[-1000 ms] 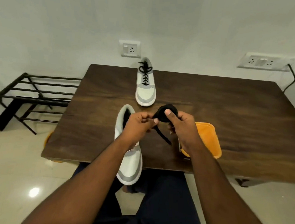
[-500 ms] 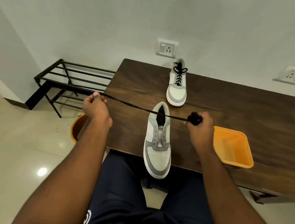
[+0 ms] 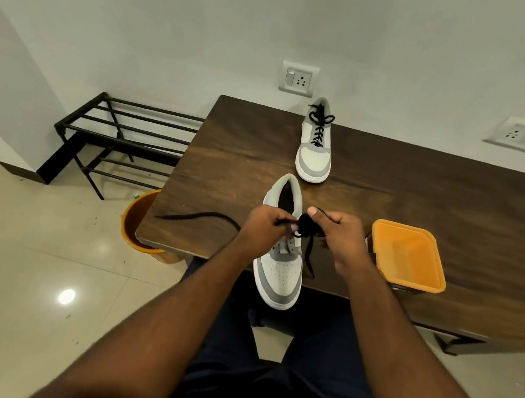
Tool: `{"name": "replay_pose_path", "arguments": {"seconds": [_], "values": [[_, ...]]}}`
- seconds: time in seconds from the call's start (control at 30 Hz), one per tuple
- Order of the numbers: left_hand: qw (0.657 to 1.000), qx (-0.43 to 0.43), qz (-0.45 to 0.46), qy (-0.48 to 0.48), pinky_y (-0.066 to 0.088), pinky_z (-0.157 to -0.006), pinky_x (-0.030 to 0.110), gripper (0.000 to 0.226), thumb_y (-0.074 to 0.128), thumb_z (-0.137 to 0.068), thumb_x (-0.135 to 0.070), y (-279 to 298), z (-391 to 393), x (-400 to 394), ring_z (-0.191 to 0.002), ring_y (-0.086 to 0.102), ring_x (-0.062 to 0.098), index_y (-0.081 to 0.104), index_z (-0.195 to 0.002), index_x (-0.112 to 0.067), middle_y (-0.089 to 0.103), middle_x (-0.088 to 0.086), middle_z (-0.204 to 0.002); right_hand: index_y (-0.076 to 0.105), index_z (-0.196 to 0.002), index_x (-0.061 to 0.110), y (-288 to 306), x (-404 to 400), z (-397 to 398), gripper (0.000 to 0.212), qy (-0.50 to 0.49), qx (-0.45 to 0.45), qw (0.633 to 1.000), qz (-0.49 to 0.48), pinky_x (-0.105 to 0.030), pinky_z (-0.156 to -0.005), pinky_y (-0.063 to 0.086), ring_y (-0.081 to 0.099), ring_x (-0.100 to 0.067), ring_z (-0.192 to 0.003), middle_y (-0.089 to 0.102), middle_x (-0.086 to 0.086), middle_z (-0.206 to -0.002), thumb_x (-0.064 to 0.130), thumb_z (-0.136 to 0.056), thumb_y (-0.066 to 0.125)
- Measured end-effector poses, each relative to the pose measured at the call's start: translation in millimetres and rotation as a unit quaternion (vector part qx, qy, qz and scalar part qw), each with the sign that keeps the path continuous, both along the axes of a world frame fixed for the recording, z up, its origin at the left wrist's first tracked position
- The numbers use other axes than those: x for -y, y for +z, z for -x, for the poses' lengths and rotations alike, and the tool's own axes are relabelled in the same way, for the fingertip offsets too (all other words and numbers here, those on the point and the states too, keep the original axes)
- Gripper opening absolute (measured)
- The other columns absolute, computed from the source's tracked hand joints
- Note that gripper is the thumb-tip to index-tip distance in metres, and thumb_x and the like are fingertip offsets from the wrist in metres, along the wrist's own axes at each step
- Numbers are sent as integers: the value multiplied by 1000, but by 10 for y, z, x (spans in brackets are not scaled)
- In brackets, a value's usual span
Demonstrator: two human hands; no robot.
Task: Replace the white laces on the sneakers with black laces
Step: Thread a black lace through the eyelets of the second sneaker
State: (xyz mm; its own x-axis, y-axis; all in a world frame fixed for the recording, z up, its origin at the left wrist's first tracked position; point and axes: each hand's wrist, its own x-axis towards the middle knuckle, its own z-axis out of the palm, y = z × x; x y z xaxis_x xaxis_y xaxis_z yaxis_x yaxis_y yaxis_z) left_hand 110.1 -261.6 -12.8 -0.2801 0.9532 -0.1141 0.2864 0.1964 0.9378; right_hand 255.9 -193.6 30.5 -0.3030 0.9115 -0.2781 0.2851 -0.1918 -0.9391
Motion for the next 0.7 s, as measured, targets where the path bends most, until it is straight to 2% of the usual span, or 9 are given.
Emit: {"name": "replay_pose_path", "arguments": {"seconds": [0.07, 0.17, 0.33, 0.47, 0.53, 0.6, 0.63, 0.67, 0.7], "values": [[998, 60, 8, 16, 50, -56, 19, 19, 58, -90, 5, 43, 16, 48, -52, 60, 7, 75, -97, -3, 69, -2, -63, 71, -79, 6, -12, -12, -34, 25, -49, -15, 998, 20, -25, -56, 44, 55, -13, -65, 67, -6, -74, 29, -87, 70], [982, 156, -2, 106, 42, -48, 16, 20, 55, -94, 2, 98, 247, 171, -45, 48, 3, 72, -90, -9, 61, -5, -55, 66, -78, 14, -3, -100, -128, 22, -162, -77, 981, 75, -28, -57, 46, 57, -13, -64, 68, -4, -78, 32, -91, 66], [828, 367, 75, 416, 26, -33, 17, 10, 57, -91, -13, -203, 1059, 357, -33, 37, 3, 66, -96, -12, 47, -8, -48, 58, -80, 19, -52, -203, -243, 17, -258, -127, 949, 128, -28, -54, 46, 55, -14, -64, 63, -4, -79, 10, -94, 60], [798, 360, 125, 467, 34, -39, 21, 33, 56, -84, -19, -291, 1190, 398, -43, 40, 6, 68, -114, -10, 47, -8, -59, 55, -82, 15, -143, -146, -184, 13, -195, -100, 955, 198, -30, -55, 48, 53, -16, -60, 56, -4, -68, 11, -94, 61], [814, 298, 144, 477, 51, -63, 30, 45, 60, -79, -20, -238, 1146, 382, -73, 55, 13, 62, -124, -17, 61, 1, -90, 56, -89, 16, -145, -112, -166, 7, -170, -88, 952, 240, -29, -53, 45, 46, -15, -54, 49, -3, -62, 16, -96, 57], [879, 22, 222, 421, 46, -97, 47, 60, 62, -78, -22, -152, 985, 388, -118, 47, 28, 49, -136, -31, 45, 8, -139, 58, -91, 17, -150, -83, -163, 7, -109, -40, 969, 220, -26, -51, 41, 40, -11, -51, 46, 0, -59, 22, -95, 60], [906, -107, 197, 360, 42, -103, 47, 63, 62, -81, -18, -86, 837, 368, -127, 42, 25, 45, -139, -35, 36, 4, -148, 60, -90, 17, -142, -59, -151, 7, -68, -25, 977, 199, -26, -51, 39, 40, -11, -51, 48, 1, -59, 23, -94, 61], [941, -155, 122, 276, 44, -102, 40, 62, 62, -84, -10, 10, 658, 337, -123, 47, 14, 47, -138, -36, 40, 0, -147, 62, -89, 17, -133, -32, -123, 7, -24, -19, 984, 177, -25, -51, 38, 41, -10, -52, 52, 1, -60, 22, -94, 61], [976, -107, 45, 184, 50, -94, 29, 59, 61, -86, -2, 86, 477, 287, -109, 55, 1, 51, -135, -35, 50, -4, -139, 63, -90, 17, -120, -14, -93, 8, 15, -20, 987, 158, -24, -50, 36, 42, -10, -54, 56, 1, -62, 21, -95, 59]]}}
